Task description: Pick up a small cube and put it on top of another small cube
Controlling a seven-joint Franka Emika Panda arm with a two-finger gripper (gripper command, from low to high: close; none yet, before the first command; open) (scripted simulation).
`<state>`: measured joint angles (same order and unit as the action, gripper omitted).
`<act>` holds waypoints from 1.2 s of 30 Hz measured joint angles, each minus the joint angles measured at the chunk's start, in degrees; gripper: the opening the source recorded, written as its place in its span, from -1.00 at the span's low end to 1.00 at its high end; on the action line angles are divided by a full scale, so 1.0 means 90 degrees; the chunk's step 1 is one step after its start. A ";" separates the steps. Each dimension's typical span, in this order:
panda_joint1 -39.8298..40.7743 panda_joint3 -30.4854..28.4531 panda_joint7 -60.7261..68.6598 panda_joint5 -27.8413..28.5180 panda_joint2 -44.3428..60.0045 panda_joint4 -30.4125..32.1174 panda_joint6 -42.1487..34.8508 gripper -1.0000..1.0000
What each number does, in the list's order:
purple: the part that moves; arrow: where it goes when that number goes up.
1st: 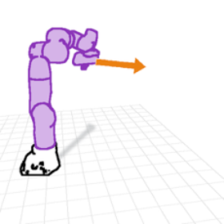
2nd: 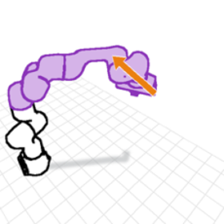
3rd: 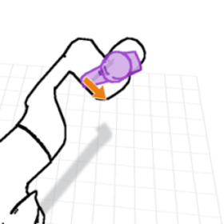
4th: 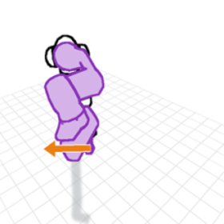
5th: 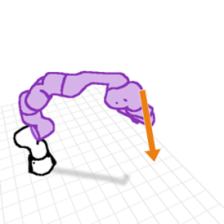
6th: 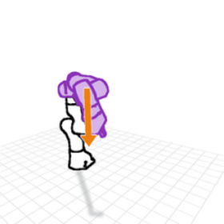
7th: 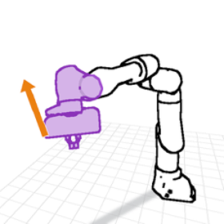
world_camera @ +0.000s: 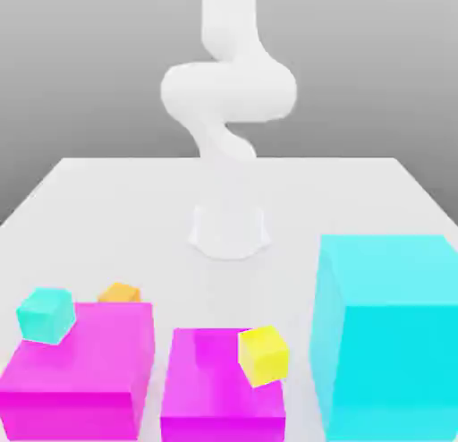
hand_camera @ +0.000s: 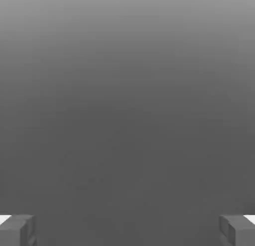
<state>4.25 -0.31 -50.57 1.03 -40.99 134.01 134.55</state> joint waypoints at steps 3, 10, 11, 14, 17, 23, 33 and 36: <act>0.0582 -0.0070 -0.0652 0.0134 0.0674 0.0309 0.0383 0.00; 0.1766 -0.0401 -0.2080 0.0402 0.2172 0.0998 0.1235 0.00; 0.1933 -0.0455 -0.2264 0.0416 0.2385 0.1096 0.1358 0.00; 0.2353 -0.0698 -0.2824 0.0458 0.3023 0.1391 0.1725 0.00; 0.2718 -0.0980 -0.3308 0.0397 0.3663 0.1687 0.2095 0.00; 0.3621 -0.1365 -0.3839 -0.0334 0.4963 0.2280 0.2837 0.00; 0.4273 -0.0590 -0.3301 -0.1333 0.6558 0.2123 0.4046 -1.00; 0.4336 -0.0521 -0.3282 -0.1359 0.6669 0.2101 0.4141 -1.00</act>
<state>43.28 -4.99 -80.11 -11.20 19.03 152.92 171.82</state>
